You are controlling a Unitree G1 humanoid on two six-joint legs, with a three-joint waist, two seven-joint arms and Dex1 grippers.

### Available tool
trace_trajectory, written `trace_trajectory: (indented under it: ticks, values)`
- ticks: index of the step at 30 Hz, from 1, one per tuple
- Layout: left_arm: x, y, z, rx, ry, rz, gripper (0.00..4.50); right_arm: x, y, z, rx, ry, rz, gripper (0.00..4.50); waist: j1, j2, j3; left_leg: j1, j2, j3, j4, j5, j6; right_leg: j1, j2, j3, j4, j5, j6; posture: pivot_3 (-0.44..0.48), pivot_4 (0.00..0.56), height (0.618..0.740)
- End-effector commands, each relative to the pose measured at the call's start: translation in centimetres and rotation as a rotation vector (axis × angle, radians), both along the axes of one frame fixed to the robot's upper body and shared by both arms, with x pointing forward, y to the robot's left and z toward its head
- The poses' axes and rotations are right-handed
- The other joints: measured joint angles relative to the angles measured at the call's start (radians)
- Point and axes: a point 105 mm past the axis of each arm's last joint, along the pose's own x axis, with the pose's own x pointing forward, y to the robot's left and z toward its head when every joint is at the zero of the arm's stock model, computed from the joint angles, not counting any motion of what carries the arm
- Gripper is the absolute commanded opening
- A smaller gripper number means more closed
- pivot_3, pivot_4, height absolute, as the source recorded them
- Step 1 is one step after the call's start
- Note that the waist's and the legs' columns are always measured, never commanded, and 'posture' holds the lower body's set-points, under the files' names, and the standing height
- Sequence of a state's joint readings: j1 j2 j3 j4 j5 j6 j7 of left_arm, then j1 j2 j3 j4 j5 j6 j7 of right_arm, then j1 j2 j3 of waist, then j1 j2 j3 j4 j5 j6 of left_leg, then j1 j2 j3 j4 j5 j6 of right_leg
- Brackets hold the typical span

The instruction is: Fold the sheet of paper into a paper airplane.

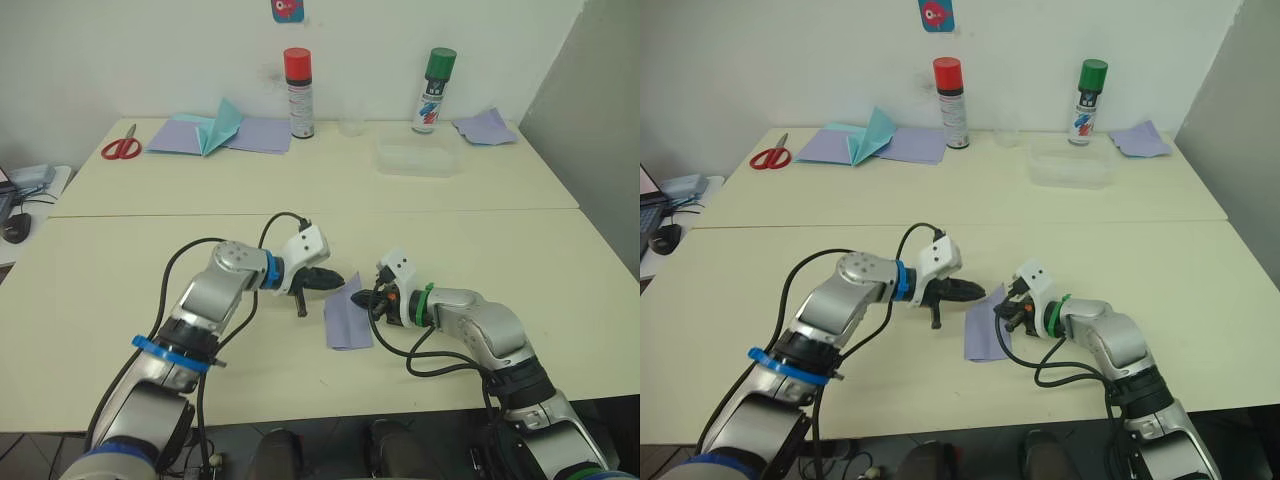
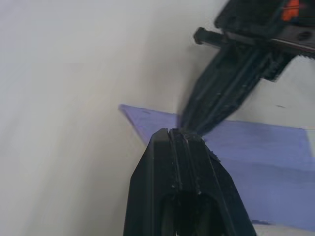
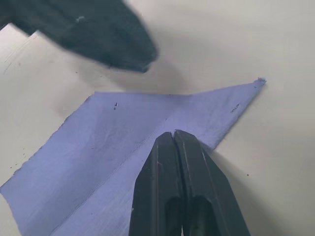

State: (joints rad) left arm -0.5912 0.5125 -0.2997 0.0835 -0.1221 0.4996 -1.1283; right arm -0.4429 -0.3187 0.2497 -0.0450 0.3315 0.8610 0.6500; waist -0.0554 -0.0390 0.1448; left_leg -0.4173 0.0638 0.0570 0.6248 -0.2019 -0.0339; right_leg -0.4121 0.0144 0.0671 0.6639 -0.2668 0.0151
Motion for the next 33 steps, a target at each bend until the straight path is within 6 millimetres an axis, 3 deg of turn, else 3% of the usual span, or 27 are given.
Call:
trace_trajectory:
  ticks: [1,8,17,20,26,33]
  values:
    - [-0.8,-0.6,-0.6,0.042,-0.032,-0.013,0.02,-0.4,-0.5,-1.2,-0.035,0.041,-0.010,0.00,0.001,0.000,0.000,0.000,0.000,0.000,0.000,0.000,0.000,0.000,0.000,0.000,0.000,0.000,0.000,0.000,0.150,0.740]
    - [-1.6,-0.5,-4.5,0.146,-0.007,0.018,0.02,-0.4,-0.3,-0.8,-0.017,0.025,0.005,0.00,0.005,0.000,0.000,0.001,0.000,0.000,0.001,0.000,0.000,0.001,0.000,0.000,0.000,0.000,0.000,0.000,0.150,0.740]
    - [-2.3,0.0,-5.7,0.164,0.013,0.019,0.02,-2.0,-1.2,2.5,0.039,-0.207,0.205,0.00,0.009,0.000,0.000,0.001,-0.001,0.000,0.001,0.000,0.000,0.002,0.000,0.000,-0.001,0.000,0.000,0.000,0.150,0.740]
    - [-2.1,0.1,-5.8,0.169,0.010,0.026,0.02,-2.9,-2.0,2.0,-0.020,-0.205,0.269,0.00,0.011,0.000,0.000,0.001,-0.001,0.000,0.001,0.000,0.000,0.002,0.000,-0.001,-0.001,0.000,0.000,0.000,0.150,0.740]
    - [-2.1,0.1,-5.8,0.166,0.010,0.026,0.02,-2.8,-2.3,0.1,-0.065,-0.140,0.247,0.00,0.013,0.000,0.000,0.001,0.000,0.000,0.001,0.000,0.000,0.002,0.000,-0.001,0.000,0.000,0.000,0.000,0.150,0.740]
    - [-2.0,0.2,-5.9,0.172,0.009,0.024,0.02,-1.3,-2.7,-0.9,-0.094,-0.123,0.165,0.00,0.013,0.000,0.000,0.002,0.000,0.000,0.002,0.000,0.000,0.002,0.000,0.000,0.000,0.000,0.000,0.000,0.150,0.740]
